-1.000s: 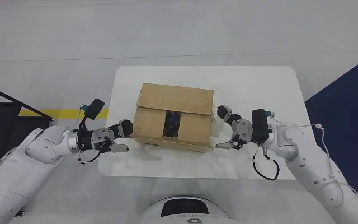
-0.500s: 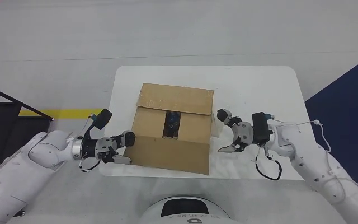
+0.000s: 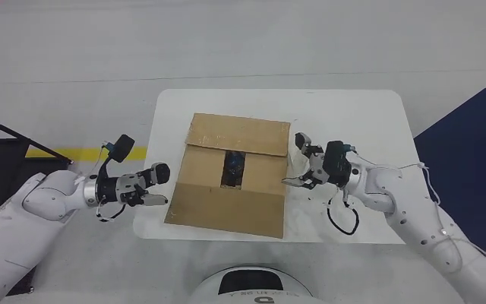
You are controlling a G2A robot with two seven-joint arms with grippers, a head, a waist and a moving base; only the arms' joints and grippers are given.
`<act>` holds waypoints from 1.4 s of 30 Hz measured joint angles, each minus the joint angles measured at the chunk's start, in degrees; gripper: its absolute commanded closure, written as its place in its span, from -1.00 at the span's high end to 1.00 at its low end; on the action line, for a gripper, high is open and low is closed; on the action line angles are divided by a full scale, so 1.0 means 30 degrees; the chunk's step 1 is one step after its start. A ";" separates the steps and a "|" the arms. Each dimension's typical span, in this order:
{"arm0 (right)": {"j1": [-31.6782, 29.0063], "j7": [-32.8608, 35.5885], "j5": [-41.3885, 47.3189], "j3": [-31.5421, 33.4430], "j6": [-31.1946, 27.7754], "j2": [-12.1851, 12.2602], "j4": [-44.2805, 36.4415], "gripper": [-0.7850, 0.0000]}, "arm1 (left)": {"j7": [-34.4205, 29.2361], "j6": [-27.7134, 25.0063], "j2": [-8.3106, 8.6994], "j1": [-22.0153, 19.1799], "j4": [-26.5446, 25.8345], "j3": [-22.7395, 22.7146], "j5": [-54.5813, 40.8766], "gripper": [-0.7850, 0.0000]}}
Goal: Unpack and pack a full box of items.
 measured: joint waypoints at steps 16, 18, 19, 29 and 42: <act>-0.0533 0.2120 -0.1567 0.0257 0.1689 -0.0115 -0.0274 1.00 | 0.1478 0.1836 -0.0374 -0.0003 0.0900 0.0072 0.0984 1.00; -0.0592 0.2622 -0.1620 0.0308 0.2419 -0.0199 -0.0296 1.00 | 0.1724 0.2042 -0.0480 -0.0160 0.1176 0.0227 0.1363 1.00; -0.0597 0.2864 -0.1782 0.0298 0.2751 -0.0240 -0.0371 1.00 | 0.1830 0.2088 -0.0524 -0.0206 0.1242 0.0291 0.1506 1.00; -0.0552 0.6064 -0.3590 -0.0230 0.7484 -0.0886 -0.1490 1.00 | 0.2192 0.2019 -0.0733 -0.0310 0.1555 0.0578 0.1724 1.00; -0.0174 0.7104 -0.4593 -0.0353 1.2499 -0.1788 -0.2177 1.00 | 0.2190 0.2021 -0.0732 -0.0309 0.1554 0.0576 0.1722 1.00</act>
